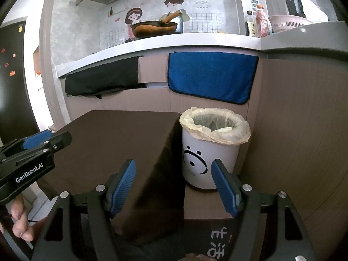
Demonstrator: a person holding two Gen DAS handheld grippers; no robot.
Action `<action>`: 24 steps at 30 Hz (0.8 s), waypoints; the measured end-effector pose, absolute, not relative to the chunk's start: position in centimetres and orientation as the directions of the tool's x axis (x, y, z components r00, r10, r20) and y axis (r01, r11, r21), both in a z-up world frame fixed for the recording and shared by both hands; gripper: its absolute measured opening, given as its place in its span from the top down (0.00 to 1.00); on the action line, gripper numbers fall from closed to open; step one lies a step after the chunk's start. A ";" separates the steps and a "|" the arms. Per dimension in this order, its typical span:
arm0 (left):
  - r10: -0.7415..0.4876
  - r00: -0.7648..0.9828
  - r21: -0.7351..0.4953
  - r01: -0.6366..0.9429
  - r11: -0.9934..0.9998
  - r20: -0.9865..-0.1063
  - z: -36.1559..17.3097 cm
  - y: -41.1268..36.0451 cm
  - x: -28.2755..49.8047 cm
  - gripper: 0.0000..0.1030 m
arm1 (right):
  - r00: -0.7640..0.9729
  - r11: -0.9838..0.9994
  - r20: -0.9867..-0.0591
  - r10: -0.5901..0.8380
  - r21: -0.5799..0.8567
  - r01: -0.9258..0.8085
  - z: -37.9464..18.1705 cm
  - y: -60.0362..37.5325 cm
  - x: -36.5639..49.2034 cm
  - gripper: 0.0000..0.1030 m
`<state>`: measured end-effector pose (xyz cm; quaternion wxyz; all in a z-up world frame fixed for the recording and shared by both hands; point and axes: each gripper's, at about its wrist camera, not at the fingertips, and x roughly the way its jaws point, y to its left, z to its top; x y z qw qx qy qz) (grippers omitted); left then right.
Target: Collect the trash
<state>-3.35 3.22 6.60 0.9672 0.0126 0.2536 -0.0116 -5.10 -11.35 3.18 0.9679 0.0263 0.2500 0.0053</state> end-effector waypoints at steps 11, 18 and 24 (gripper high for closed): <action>-0.028 0.874 0.020 0.043 0.999 -0.485 6.9 3.1 -3.6 0.50 | 0.878 0.999 -0.479 0.022 0.050 0.002 3.3 -11.5 -5.1 0.33; -0.028 0.873 0.020 0.043 0.999 -0.486 6.9 3.0 -3.6 0.50 | 0.878 0.999 -0.479 0.020 0.049 0.004 3.3 -11.4 -5.2 0.33; -0.029 0.873 0.020 0.045 0.999 -0.488 6.9 2.9 -3.6 0.50 | 0.877 0.999 -0.480 0.023 0.051 0.002 3.3 -11.5 -5.1 0.33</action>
